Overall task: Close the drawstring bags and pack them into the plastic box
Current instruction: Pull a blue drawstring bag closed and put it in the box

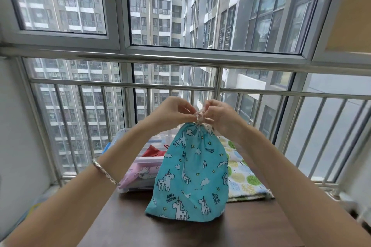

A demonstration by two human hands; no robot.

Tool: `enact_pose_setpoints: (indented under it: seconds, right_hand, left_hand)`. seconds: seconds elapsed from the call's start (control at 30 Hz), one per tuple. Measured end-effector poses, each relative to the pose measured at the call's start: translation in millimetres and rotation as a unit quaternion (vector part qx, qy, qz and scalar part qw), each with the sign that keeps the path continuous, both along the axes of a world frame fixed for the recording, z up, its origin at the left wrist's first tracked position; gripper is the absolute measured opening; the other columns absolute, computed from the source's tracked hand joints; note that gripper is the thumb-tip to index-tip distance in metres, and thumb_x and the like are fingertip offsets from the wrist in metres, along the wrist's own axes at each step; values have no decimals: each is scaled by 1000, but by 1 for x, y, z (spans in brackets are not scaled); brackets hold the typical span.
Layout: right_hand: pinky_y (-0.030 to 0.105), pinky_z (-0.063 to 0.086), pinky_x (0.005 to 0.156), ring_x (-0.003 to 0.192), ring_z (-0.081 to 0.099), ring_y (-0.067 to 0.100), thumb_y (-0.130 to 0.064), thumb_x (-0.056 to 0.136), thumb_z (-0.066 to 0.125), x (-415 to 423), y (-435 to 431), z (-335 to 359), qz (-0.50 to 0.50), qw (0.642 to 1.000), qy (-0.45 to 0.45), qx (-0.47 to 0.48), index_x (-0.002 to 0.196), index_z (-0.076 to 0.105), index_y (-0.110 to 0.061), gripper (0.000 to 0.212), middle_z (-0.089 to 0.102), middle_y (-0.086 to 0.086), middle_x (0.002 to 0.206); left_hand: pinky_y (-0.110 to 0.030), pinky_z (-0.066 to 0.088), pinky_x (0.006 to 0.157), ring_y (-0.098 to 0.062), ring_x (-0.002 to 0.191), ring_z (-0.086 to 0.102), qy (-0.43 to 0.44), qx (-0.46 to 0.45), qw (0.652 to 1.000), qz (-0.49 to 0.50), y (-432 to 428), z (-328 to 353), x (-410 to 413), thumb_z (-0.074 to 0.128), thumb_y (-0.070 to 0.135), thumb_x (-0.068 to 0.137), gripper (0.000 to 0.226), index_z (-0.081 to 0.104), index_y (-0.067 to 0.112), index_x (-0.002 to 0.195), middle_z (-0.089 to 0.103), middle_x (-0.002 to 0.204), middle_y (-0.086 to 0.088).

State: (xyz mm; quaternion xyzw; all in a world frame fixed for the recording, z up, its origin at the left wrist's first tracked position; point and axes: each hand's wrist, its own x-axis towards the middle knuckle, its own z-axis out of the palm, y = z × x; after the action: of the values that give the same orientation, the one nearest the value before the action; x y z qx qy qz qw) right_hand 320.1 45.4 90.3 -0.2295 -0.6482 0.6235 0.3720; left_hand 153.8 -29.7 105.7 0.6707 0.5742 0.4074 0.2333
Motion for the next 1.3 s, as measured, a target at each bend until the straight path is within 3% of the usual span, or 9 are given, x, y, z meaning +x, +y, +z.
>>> enact_pose_setpoints:
  seconds: [0.1,0.3,0.5,0.73,0.83,0.97,1.03,1.13,1.3]
  right_hand:
    - [29,47,70,63,58,15,11,80,54,1,3,-5,27,999,32,-33,78,47,-9,21,57,4,69]
    - [26,55,66,70,66,18,1,83,67,2,0,-15,-106,963,-91,231,85,66,-6,7,69,16,81]
    - [15,46,60,61,60,1,-16,85,72,9,-2,-11,-98,951,-114,270,88,73,-6,11,69,4,75]
    - [28,52,78,80,63,20,-16,89,65,35,12,-10,-102,941,-194,260,89,68,-14,4,69,11,85]
    - [29,52,75,81,63,27,-23,89,64,33,12,-11,-110,935,-219,255,94,66,-9,15,69,17,89]
    - [24,52,61,73,64,19,-47,76,71,21,-5,-10,17,926,-327,187,129,48,-19,64,66,5,101]
    - [21,52,59,77,67,15,-34,80,75,13,-12,-10,61,903,-374,204,124,51,-21,52,68,2,99]
    - [17,51,59,69,66,12,-18,89,67,8,-14,5,11,935,-290,202,101,59,-6,19,68,4,83]
    - [27,45,59,68,56,20,-16,93,58,-1,-5,52,-73,970,-122,196,91,57,-5,12,58,7,75]
  left_hand:
    - [-17,54,68,-8,80,70,0,-5,1000,4,2,-2,-1,71,22,84,18,72,9,96,74,86,-2]
    - [-25,54,74,-15,78,65,-95,-76,992,-24,8,-6,-2,68,23,86,28,70,1,104,71,93,-14]
    - [-24,55,76,-18,81,67,-100,-99,989,-35,9,-8,-7,69,24,85,27,72,3,101,73,92,-13]
    - [-15,49,61,-8,66,57,-52,-96,994,-1,4,-4,-28,66,20,87,19,73,6,98,70,80,-5]
    - [-23,51,73,-13,83,62,-19,-110,994,2,5,-13,-26,59,23,92,20,69,8,99,71,93,-5]
    - [-31,58,77,-18,81,68,-101,-150,983,5,7,-23,-17,56,22,94,20,63,5,100,71,95,-12]
    - [-35,58,81,-20,83,68,-119,-157,980,-7,10,-24,-16,55,25,94,25,63,4,103,70,97,-14]
    - [-34,56,83,-21,94,66,-162,-158,973,-50,10,-28,-19,41,47,95,48,58,8,116,66,108,-16]
    - [-40,53,91,-29,120,58,-217,-233,930,-183,9,-52,-47,23,78,74,86,40,26,141,61,129,-12]
